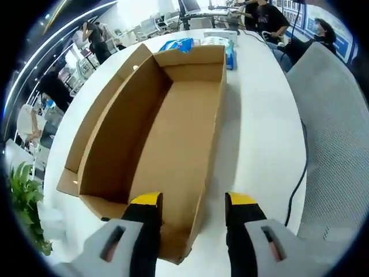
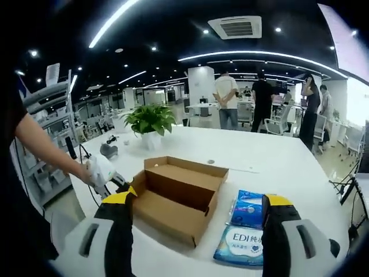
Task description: Operate the shoe box by opening the lid, removing the specified soft item, and placing it in the target area until the item is outside and the box remains undamaged.
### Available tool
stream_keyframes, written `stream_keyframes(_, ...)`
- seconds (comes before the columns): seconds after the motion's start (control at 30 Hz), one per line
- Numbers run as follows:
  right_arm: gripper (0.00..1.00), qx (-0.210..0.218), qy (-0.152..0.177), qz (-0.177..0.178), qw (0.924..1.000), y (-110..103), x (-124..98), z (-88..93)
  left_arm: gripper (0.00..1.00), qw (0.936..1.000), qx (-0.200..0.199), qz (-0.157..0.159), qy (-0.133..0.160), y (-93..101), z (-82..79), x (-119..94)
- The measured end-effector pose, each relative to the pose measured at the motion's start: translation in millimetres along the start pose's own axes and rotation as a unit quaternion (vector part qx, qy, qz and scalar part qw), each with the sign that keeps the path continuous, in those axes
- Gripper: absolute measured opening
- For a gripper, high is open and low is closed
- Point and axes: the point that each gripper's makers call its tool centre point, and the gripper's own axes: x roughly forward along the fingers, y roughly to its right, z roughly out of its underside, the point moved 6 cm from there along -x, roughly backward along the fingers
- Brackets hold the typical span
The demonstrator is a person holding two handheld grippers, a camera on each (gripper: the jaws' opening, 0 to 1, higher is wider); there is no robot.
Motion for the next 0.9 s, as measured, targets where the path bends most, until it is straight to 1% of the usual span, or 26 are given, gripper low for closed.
stream_keyframes(0.07,0.92,-0.003,-0.003,0.007,1.0,1.5,-0.1,-0.1,0.4,1.0,0.006,0.001,0.0,-1.2,-1.2,4.3)
stream_keyframes(0.1,0.9,-0.013,-0.006,0.014,0.9998,2.5,-0.4,0.2,0.38,0.9999,0.007,-0.002,-0.009,-2.3,-1.6,6.5)
stream_keyframes(0.13,0.87,-0.016,-0.008,0.019,0.9997,3.8,-0.7,0.3,0.36,0.9999,0.009,0.0,-0.009,-2.6,-1.8,7.8)
stream_keyframes(0.17,0.84,-0.001,-0.007,0.028,0.9996,5.6,-1.5,-0.5,0.34,0.9999,0.006,0.007,-0.007,-2.0,-2.8,9.4)
stream_keyframes(0.2,0.81,0.015,-0.004,0.028,0.9995,5.7,-2.1,-1.8,0.34,0.9999,0.005,0.009,-0.006,-2.1,-3.4,10.8)
stream_keyframes(0.23,0.8,0.023,0.0,0.021,0.9995,5.6,-2.2,-2.8,0.34,0.9999,0.004,0.01,-0.006,-2.4,-3.6,12.2)
stream_keyframes(0.3,0.8,0.024,-0.003,0.024,0.9994,7.9,-1.8,-3.6,0.33,0.9999,-0.001,0.015,0.0,-2.3,-4.2,14.9)
stream_keyframes(0.33,0.8,0.024,-0.006,0.027,0.9993,8.9,-0.6,-3.0,0.33,0.9996,-0.012,0.024,0.009,-1.8,-4.6,17.7)
stream_keyframes(0.37,0.79,0.023,-0.008,0.027,0.9993,9.4,0.4,-2.7,0.3,0.9996,-0.014,0.024,0.008,-2.6,-4.0,18.6)
stream_keyframes(0.4,0.78,0.021,-0.013,0.028,0.9993,10.0,2.2,-2.5,0.26,0.9996,-0.015,0.023,0.006,-3.5,-2.2,20.4)
stream_keyframes(0.43,0.78,0.019,-0.016,0.028,0.9993,10.0,3.4,-2.9,0.24,0.9994,-0.018,0.03,0.006,-2.5,-1.4,22.0)
stream_keyframes(0.47,0.77,0.016,-0.017,0.028,0.9993,9.4,5.0,-4.4,0.24,0.999,-0.021,0.04,0.002,0.0,0.1,23.9)
stream_keyframes(0.53,0.77,0.012,-0.017,0.029,0.9994,8.3,7.7,-6.7,0.24,0.9992,-0.006,0.038,-0.014,1.5,3.1,26.2)
stream_keyframes(0.6,0.77,0.009,-0.019,0.032,0.9993,7.8,11.8,-7.8,0.24,0.9993,0.004,0.035,-0.013,2.9,4.4,28.1)
stream_keyframes(0.7,0.77,0.009,-0.026,0.045,0.9986,6.0,14.1,-5.0,0.25,0.9992,-0.002,0.038,-0.01,3.2,4.3,30.0)
stream_keyframes(0.77,0.75,0.005,-0.036,0.048,0.9982,3.5,18.1,0.9,0.25,0.9993,-0.001,0.036,-0.008,3.3,5.1,31.7)
stream_keyframes(0.8,0.72,-0.001,-0.048,0.048,0.9977,4.0,19.5,4.4,0.26,0.9993,0.0,0.037,-0.009,3.8,5.6,32.8)
stream_keyframes(0.83,0.7,-0.018,-0.068,0.046,0.9965,5.0,21.1,8.4,0.26,0.9992,0.003,0.04,-0.011,5.8,5.8,33.1)
stream_keyframes(0.87,0.67,-0.027,-0.075,0.047,0.9957,6.2,22.8,9.0,0.25,0.9991,0.003,0.039,-0.012,6.6,6.1,33.5)
stream_keyframes(0.9,0.63,-0.03,-0.074,0.051,0.9955,7.2,24.3,7.9,0.25,0.9991,0.004,0.039,-0.014,6.7,6.6,34.2)
